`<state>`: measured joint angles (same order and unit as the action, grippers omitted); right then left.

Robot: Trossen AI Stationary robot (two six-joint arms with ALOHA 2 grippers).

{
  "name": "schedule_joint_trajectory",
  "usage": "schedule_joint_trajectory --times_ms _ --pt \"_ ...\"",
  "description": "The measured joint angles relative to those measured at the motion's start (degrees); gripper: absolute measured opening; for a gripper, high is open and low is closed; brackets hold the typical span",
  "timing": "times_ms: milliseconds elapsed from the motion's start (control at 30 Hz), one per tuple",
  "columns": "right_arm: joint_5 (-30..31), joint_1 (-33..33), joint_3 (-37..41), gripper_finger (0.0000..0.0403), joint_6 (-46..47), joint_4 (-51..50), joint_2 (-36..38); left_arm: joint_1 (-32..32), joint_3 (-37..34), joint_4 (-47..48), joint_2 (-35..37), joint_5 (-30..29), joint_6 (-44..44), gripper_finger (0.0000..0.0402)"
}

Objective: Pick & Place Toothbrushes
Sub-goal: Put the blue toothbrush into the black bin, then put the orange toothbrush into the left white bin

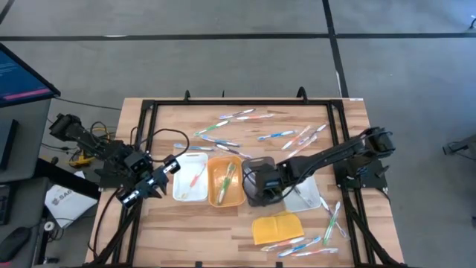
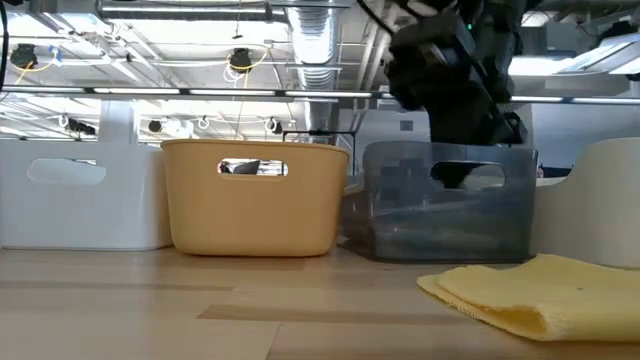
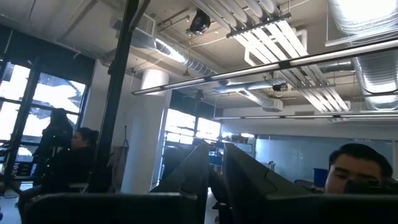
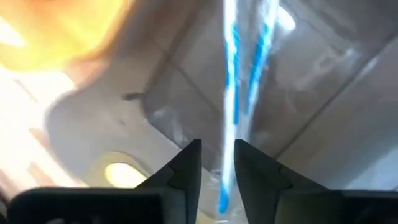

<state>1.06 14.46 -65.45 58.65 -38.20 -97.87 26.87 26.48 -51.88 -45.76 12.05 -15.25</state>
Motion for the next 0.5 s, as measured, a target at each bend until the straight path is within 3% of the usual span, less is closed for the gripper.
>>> schedule_joint_trajectory --times_ms 300,500 --pt "3.5 -0.6 -4.5 0.0134 -8.6 -0.3 8.4 0.0 0.0 0.0 0.0 0.0 0.0 0.0044" --pt "3.8 0.7 -5.8 0.0135 -16.8 0.5 15.1 0.0 0.0 0.0 0.0 0.0 0.0 0.0044"
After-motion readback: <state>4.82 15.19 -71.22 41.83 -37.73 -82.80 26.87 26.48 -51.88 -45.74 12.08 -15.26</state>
